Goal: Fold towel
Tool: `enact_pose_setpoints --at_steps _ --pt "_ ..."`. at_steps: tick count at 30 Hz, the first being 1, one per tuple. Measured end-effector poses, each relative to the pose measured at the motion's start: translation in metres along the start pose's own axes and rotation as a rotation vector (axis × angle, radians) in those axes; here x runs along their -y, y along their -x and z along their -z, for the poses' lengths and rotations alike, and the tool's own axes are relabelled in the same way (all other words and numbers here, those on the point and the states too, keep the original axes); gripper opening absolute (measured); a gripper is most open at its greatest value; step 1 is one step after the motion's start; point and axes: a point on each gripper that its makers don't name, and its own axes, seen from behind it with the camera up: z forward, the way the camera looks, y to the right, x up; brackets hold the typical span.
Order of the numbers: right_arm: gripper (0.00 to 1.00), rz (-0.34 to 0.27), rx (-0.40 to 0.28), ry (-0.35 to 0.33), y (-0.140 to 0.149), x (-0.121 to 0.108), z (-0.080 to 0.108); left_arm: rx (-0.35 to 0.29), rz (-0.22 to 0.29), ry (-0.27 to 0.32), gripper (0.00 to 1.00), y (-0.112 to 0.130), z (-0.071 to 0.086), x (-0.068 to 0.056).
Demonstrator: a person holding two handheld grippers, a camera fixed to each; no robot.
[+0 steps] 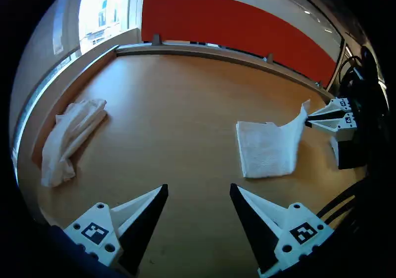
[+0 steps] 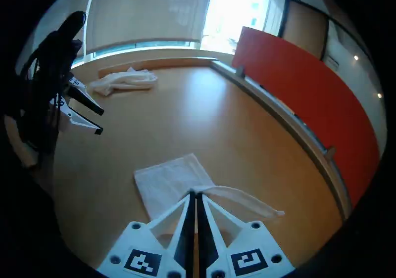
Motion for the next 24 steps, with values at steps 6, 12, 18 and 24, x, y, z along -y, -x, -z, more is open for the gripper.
enact_pose_setpoints --at_steps 6,12,18,24 --pt "0.02 0.016 0.006 -0.062 -0.010 0.025 -0.028 -0.005 0.029 -0.010 0.93 0.006 0.011 0.007" --pt "0.02 0.000 0.033 -0.131 -0.005 0.056 -0.057 -0.007 0.051 -0.023 0.93 0.012 0.019 0.017" --pt "0.02 -0.035 0.078 -0.178 0.015 0.078 -0.080 -0.005 0.057 -0.036 0.93 0.016 0.022 0.026" --pt "0.02 -0.063 0.084 -0.185 0.019 0.079 -0.083 -0.005 0.062 -0.035 0.93 0.015 0.021 0.028"
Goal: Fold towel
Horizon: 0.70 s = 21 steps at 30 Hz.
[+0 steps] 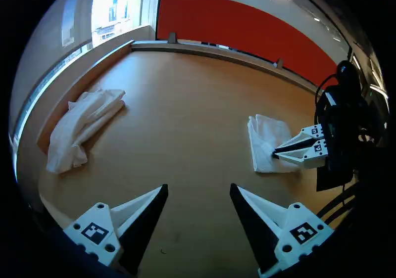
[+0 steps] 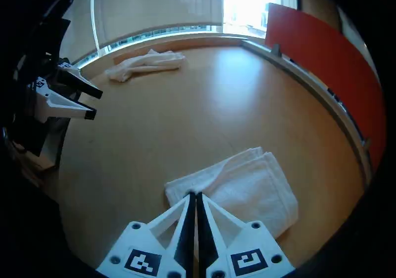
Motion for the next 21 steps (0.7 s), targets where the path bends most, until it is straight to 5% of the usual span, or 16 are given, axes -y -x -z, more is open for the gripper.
enact_pose_setpoints --at_steps 7,15,21 --pt "0.09 -0.009 -0.002 -0.002 0.000 -0.002 0.003 0.002 -0.006 0.004 0.93 -0.002 -0.002 -0.003" --pt "0.69 -0.004 -0.011 0.014 0.000 -0.005 0.009 0.003 -0.009 0.003 0.93 -0.004 -0.004 -0.003" --pt "0.74 -0.012 -0.011 0.027 0.003 -0.008 0.016 0.002 -0.008 0.003 0.93 -0.006 -0.005 -0.004"
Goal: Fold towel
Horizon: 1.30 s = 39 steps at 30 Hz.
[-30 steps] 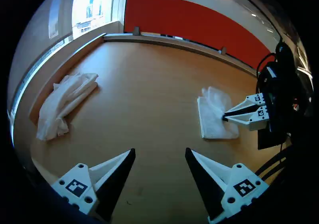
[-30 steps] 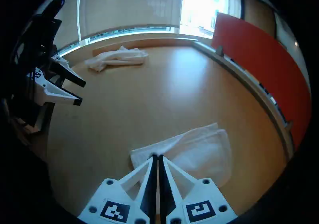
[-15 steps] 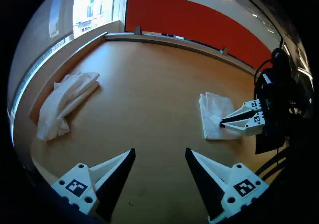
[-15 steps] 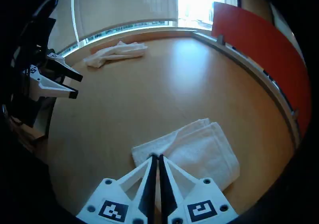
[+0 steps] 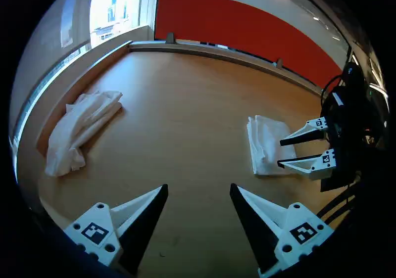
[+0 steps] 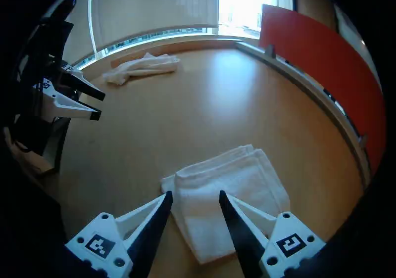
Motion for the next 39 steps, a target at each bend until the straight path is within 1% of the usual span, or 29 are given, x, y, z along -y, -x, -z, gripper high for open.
enact_pose_setpoints --at_steps 9,21,27,34,36,39 --pt "0.74 -0.027 0.014 0.036 0.018 -0.008 0.011 0.002 -0.004 0.006 0.93 0.000 -0.003 -0.005" --pt "0.74 -0.077 0.057 0.100 0.062 -0.017 0.034 0.002 -0.011 0.009 0.93 -0.002 -0.005 -0.010" --pt "0.74 -0.102 0.060 0.116 0.069 -0.019 0.036 0.004 -0.018 0.016 0.93 -0.002 -0.007 -0.015" --pt "0.74 -0.108 0.087 0.123 0.085 -0.015 0.037 0.005 -0.020 0.020 0.93 -0.001 -0.007 -0.019" --pt "0.73 -0.111 0.094 0.124 0.090 -0.014 0.036 0.005 -0.019 0.021 0.93 0.000 -0.007 -0.019" --pt "0.70 -0.123 0.099 0.128 0.094 -0.014 0.035 0.006 -0.019 0.023 0.93 0.000 -0.007 -0.020"
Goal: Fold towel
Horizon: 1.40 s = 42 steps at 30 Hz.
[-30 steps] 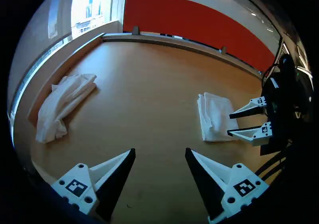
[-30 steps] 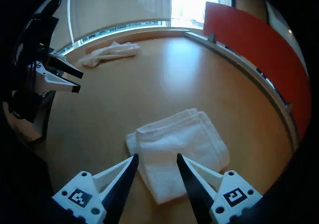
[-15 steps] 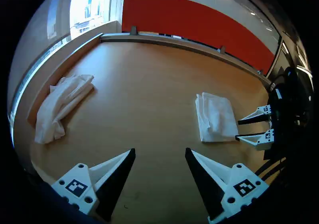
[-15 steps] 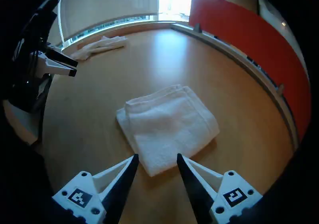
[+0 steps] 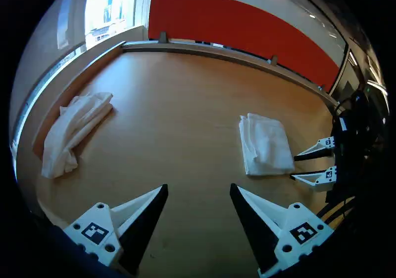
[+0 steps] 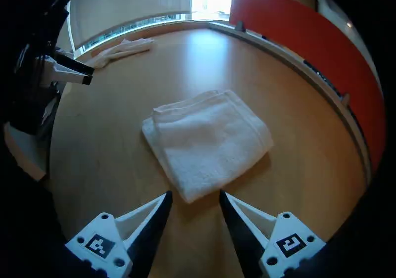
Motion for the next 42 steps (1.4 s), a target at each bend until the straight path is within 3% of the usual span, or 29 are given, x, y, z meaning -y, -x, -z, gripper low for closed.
enact_pose_setpoints --at_steps 11,22,33,42 --pt "0.45 -0.051 0.001 0.008 0.003 0.000 -0.004 0.000 -0.002 0.000 0.93 0.001 0.000 -0.001" --pt "0.05 -0.069 -0.003 0.010 0.007 0.003 -0.002 0.002 -0.003 -0.001 0.93 0.002 0.000 -0.001" --pt "0.02 -0.062 -0.040 0.022 -0.006 -0.002 0.006 0.003 -0.007 0.002 0.93 0.003 0.000 -0.003" --pt "0.02 -0.020 -0.117 0.061 -0.049 -0.017 0.031 -0.004 -0.013 0.015 0.93 -0.001 0.000 -0.008"
